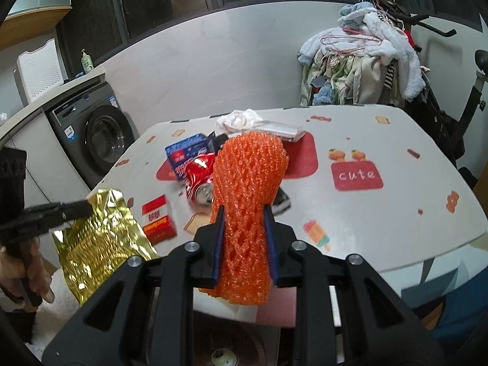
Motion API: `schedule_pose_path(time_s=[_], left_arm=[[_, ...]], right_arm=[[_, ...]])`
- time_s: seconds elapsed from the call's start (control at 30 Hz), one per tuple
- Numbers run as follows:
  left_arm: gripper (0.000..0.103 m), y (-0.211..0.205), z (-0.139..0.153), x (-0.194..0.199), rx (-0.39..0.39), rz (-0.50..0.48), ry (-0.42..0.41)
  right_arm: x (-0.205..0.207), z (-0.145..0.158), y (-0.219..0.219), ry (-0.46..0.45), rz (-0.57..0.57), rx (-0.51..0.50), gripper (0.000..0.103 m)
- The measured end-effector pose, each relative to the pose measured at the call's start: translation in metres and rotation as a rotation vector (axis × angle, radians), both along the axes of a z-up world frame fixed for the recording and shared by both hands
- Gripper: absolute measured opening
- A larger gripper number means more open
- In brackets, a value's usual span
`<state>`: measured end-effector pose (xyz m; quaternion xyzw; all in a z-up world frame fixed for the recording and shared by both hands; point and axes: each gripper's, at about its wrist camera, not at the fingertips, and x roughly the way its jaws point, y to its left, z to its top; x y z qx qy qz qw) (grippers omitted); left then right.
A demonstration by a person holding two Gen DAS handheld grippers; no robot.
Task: Collect trash
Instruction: 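Lower the foil and mesh sleeve into the brown bin and open both tools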
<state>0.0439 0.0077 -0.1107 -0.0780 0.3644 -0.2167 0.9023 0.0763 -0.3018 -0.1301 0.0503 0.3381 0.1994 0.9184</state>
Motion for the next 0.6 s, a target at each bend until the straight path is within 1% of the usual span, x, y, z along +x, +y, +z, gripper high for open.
schedule_pose_path(time_s=[0.13, 0.27, 0.37, 0.53, 0.6], left_arm=[[0.006, -0.006, -0.014, -0.02, 0.017, -0.048, -0.001], [0.006, -0.021, -0.031, -0.035, 0.089, -0.133, -0.01], [0.006, -0.027, -0.042, -0.038, 0.121, -0.168, 0.0], [0.007, -0.042, -0.061, -0.039, 0.138, -0.235, 0.028], [0.013, -0.048, -0.067, -0.037, 0.142, -0.252, 0.045]], right_arm=[[-0.015, -0.004, 0.0, 0.005, -0.003, -0.003, 0.026], [-0.024, -0.01, -0.002, 0.014, -0.006, -0.009, 0.026], [-0.025, -0.014, -0.003, 0.028, -0.011, -0.007, 0.026], [-0.024, -0.018, -0.003, 0.035, -0.01, -0.003, 0.026], [-0.024, -0.021, 0.0, 0.044, -0.005, -0.002, 0.026]])
